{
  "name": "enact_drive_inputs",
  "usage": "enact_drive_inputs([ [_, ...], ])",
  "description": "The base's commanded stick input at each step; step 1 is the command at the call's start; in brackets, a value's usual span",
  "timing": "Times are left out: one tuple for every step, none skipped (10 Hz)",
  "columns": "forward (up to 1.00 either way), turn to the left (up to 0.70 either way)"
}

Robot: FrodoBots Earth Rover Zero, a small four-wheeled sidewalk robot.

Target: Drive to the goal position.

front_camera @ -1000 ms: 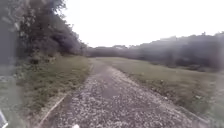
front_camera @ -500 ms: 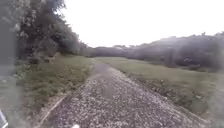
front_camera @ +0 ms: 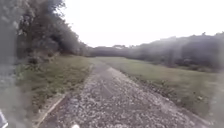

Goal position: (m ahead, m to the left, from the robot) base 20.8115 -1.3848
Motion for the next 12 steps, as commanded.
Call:
enact_drive_inputs([
  [1.00, 0.00],
  [1.00, 0.00],
  [1.00, 0.00],
  [1.00, 0.00],
  [1.00, 0.00],
  [1.00, 0.00],
  [1.00, 0.00],
  [1.00, 0.00],
  [1.00, 0.00],
  [1.00, 0.00],
  [1.00, 0.00],
  [1.00, 0.00],
])
